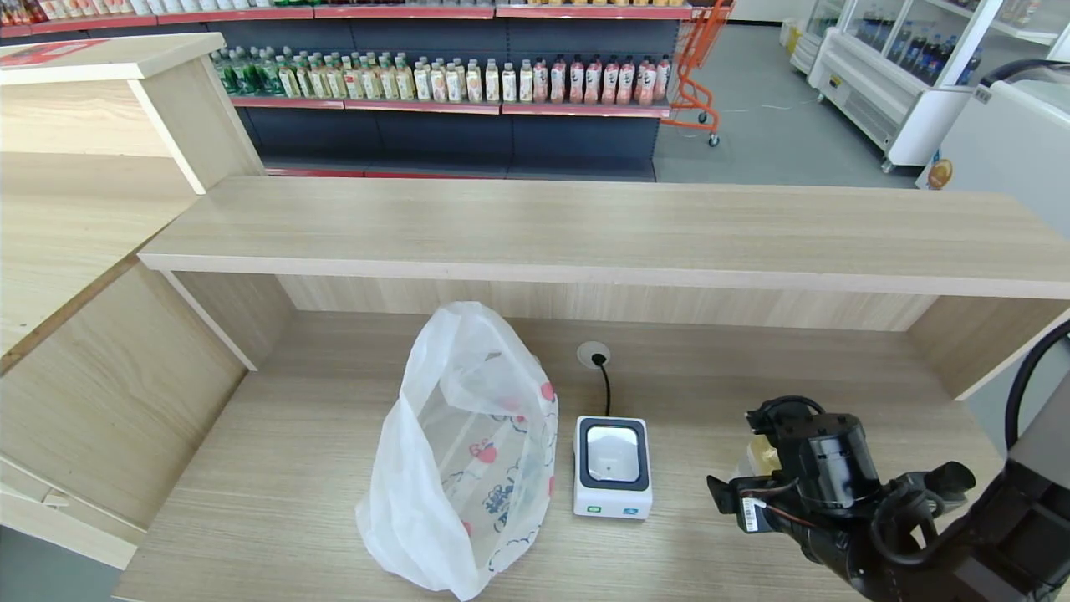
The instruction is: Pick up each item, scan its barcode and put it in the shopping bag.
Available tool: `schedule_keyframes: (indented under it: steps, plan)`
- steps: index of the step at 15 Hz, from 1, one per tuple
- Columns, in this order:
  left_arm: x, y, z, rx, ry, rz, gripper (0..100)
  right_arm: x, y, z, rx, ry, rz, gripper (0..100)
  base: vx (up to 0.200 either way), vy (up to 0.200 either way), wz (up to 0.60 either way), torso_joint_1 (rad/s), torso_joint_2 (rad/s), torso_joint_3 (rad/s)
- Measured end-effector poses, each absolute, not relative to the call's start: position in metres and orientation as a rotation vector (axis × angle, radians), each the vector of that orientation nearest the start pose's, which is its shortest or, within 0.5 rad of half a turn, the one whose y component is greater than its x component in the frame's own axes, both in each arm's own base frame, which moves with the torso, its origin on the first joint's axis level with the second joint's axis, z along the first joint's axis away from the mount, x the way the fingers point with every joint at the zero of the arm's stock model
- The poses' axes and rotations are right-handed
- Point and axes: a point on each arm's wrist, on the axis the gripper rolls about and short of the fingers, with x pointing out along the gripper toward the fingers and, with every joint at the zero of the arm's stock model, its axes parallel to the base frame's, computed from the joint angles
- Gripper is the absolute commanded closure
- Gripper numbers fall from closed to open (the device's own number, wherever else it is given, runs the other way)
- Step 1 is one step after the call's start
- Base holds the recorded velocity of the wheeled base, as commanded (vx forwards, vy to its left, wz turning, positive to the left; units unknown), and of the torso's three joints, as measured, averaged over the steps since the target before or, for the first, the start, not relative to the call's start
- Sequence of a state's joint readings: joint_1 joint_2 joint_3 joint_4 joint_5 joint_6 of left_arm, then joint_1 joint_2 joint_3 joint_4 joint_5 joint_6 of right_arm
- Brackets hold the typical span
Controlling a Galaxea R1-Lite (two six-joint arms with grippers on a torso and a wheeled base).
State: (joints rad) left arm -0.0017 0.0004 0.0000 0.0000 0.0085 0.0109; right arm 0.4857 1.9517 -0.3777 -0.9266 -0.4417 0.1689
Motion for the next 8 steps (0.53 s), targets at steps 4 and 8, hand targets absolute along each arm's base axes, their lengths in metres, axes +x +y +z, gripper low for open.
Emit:
schedule_keyframes:
  steps: [4,8]
  plan:
    - [-0.023,0.0,0.075,0.011,0.0,0.008,0,0.247,0.116,0.042,-0.154,0.541,0.002,0,0.0,0.0,0.0,0.0,0.0,0.0]
    - [-0.023,0.0,0.075,0.011,0.0,0.007,0,0.255,0.117,0.043,-0.159,0.485,0.003,0,0.0,0.0,0.0,0.0,0.0,0.0]
